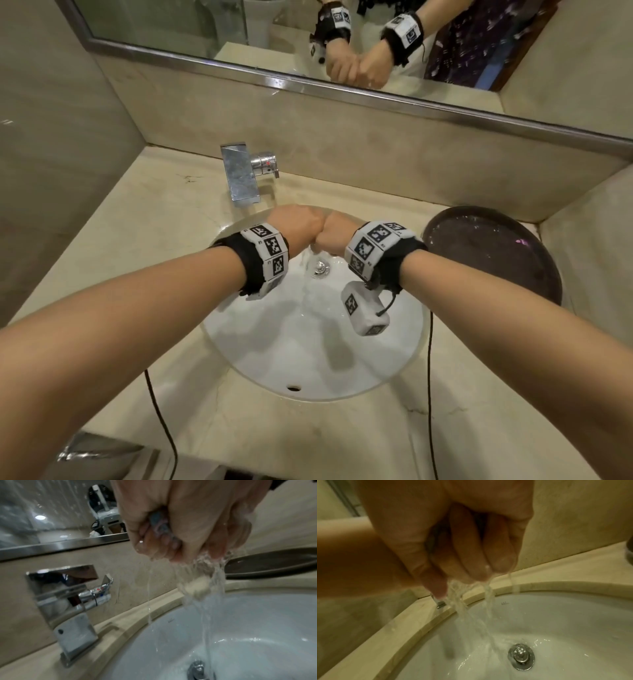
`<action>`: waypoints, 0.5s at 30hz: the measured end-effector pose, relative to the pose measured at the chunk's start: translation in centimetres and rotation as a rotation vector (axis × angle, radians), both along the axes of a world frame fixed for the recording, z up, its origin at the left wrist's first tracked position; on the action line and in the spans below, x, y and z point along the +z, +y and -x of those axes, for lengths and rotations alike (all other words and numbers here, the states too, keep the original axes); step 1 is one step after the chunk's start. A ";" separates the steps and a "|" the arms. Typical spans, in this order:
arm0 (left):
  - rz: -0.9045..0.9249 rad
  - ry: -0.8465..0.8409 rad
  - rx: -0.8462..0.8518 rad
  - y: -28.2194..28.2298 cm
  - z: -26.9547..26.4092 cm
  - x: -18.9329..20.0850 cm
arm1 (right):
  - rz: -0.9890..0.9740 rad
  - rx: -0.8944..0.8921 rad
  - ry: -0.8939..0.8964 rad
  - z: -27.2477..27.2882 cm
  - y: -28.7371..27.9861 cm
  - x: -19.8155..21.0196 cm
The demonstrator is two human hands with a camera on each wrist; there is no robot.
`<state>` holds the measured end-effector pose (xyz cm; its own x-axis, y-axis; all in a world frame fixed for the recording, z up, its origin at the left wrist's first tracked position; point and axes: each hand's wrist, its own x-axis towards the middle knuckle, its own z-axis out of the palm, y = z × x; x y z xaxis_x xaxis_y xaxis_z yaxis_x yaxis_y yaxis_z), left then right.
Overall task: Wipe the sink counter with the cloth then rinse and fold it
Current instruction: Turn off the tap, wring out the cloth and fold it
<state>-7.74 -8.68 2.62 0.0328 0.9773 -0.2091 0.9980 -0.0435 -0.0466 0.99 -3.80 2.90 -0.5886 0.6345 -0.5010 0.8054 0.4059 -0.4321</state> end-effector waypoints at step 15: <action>0.246 -1.048 0.638 -1.5 1.0 0.4 | -0.612 0.304 0.070 -2.8 0.4 -0.1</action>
<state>-8.79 -10.14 3.03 -0.1711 0.8190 -0.5477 0.3963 0.5661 0.7228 3.83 -3.39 2.81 -0.8029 0.5931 -0.0597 0.5960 0.7967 -0.1000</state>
